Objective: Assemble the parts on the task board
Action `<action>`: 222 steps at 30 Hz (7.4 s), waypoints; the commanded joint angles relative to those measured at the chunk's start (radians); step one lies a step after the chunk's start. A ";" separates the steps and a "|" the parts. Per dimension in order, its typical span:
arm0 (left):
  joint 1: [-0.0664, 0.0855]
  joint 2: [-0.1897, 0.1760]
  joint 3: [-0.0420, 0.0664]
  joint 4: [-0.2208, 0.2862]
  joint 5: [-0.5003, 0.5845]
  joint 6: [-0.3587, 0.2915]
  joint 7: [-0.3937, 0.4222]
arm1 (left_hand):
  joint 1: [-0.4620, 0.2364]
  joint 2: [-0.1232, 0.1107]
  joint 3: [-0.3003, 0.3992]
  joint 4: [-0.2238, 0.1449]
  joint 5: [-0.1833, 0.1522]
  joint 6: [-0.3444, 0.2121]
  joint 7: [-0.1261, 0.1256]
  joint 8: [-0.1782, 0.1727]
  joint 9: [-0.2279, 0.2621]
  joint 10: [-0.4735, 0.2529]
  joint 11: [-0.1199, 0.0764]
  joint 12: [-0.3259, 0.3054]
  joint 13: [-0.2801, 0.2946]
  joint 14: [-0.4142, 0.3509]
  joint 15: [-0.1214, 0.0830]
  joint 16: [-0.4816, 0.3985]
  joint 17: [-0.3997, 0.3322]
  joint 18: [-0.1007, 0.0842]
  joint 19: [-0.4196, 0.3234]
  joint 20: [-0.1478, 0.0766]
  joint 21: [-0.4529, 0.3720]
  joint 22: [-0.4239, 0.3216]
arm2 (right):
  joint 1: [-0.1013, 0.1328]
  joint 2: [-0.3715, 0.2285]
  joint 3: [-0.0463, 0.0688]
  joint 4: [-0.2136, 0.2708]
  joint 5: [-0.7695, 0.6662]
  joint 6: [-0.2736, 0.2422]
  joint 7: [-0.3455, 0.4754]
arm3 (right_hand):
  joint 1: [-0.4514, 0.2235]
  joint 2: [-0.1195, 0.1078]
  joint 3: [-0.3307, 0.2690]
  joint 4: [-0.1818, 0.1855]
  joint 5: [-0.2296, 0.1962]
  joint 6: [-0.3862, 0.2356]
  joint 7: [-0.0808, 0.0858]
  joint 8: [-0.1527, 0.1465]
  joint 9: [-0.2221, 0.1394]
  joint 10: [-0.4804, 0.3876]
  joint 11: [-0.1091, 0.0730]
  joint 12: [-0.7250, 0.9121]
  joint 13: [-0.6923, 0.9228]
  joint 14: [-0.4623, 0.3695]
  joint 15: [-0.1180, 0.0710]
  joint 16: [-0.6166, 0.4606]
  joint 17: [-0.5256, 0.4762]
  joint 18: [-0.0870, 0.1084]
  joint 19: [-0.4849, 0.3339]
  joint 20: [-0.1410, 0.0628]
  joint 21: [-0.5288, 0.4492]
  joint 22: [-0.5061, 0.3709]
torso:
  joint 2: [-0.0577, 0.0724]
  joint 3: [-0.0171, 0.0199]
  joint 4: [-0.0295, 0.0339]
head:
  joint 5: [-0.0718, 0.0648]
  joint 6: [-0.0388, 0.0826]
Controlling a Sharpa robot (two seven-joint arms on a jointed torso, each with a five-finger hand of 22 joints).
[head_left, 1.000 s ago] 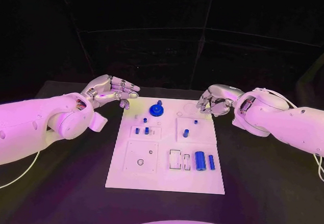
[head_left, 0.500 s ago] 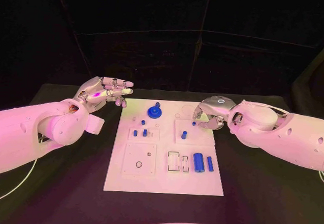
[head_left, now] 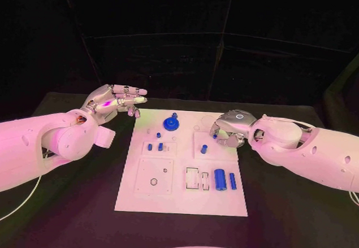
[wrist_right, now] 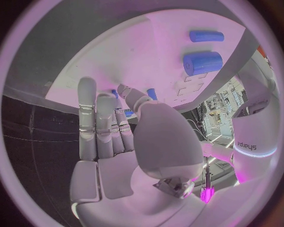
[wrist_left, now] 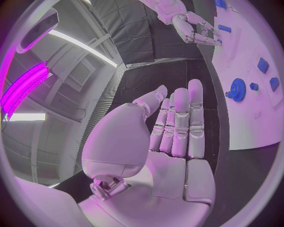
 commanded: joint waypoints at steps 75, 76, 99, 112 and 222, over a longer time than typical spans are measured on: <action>0.001 -0.005 0.001 -0.004 0.002 0.025 -0.007 | 0.002 0.006 -0.011 -0.002 0.003 -0.007 0.004 0.005 -0.003 -0.021 0.006 0.010 0.002 -0.009 0.004 -0.006 -0.007 0.013 -0.009 0.000 -0.013 -0.007 | -0.002 0.033 0.000 -0.031 -0.012 0.030 -0.034 | 0.018 0.026 0.151 -0.005 -0.090 0.132 0.007 0.002 0.023 0.134 -0.008 0.000 0.010 0.033 -0.002 0.266 0.213 -0.066 0.070 0.009 0.354 0.433 | -0.001 0.0000 -0.0004 | -0.012 -0.021; 0.001 -0.005 0.001 -0.004 0.002 0.025 -0.007 | 0.002 0.006 -0.011 -0.002 0.003 -0.007 0.004 0.005 -0.003 -0.021 0.006 0.010 0.002 -0.009 0.004 -0.006 -0.007 0.013 -0.009 0.000 -0.013 -0.007 | -0.002 0.033 0.000 -0.030 -0.015 0.025 -0.039 | 0.021 0.029 0.152 -0.006 -0.093 0.135 0.006 0.003 0.024 0.139 -0.009 0.001 0.011 0.034 -0.003 0.271 0.216 -0.068 0.073 0.008 0.361 0.442 | -0.001 0.0001 -0.0007 | -0.012 -0.021; 0.001 -0.006 0.000 -0.008 0.002 0.028 -0.010 | 0.004 0.008 -0.012 -0.003 0.003 -0.007 0.004 0.006 -0.003 -0.023 0.006 0.011 0.002 -0.010 0.005 -0.007 -0.008 0.013 -0.009 0.000 -0.014 -0.008 | -0.002 -0.002 0.001 0.022 0.005 -0.069 -0.036 | 0.033 0.031 0.151 -0.016 -0.094 0.129 0.010 -0.007 0.023 0.136 -0.006 -0.014 0.008 0.032 -0.001 0.289 0.227 -0.072 0.075 0.007 0.386 0.471 | -0.001 -0.0001 -0.0003 | -0.013 -0.019; 0.001 -0.007 0.000 -0.009 0.002 0.028 -0.011 | 0.004 0.008 -0.012 -0.003 0.003 -0.007 0.004 0.006 -0.003 -0.023 0.006 0.011 0.002 -0.010 0.005 -0.007 -0.008 0.013 -0.009 0.000 -0.014 -0.008 | -0.001 -0.071 0.004 0.127 0.067 -0.110 -0.032 | 0.035 0.029 0.151 -0.020 -0.090 0.126 0.012 -0.011 0.023 0.134 -0.004 -0.018 0.007 0.032 0.000 0.294 0.230 -0.072 0.075 0.008 0.389 0.475 | -0.002 -0.0012 -0.0013 | -0.006 -0.017; 0.002 0.014 0.001 -0.005 0.002 0.036 -0.018 | 0.007 0.009 -0.016 -0.004 0.003 -0.008 0.005 0.008 -0.003 -0.027 0.008 0.016 0.003 -0.013 0.005 -0.008 -0.012 0.013 -0.010 0.000 -0.017 -0.010 | -0.101 0.218 0.006 0.154 0.042 0.055 -0.042 | 0.034 0.028 0.148 -0.020 -0.084 0.121 0.018 -0.017 0.022 0.131 0.002 -0.027 0.007 0.031 0.006 0.304 0.235 -0.074 0.074 0.012 0.404 0.493 | -0.002 -0.0028 0.0007 | 0.132 -0.096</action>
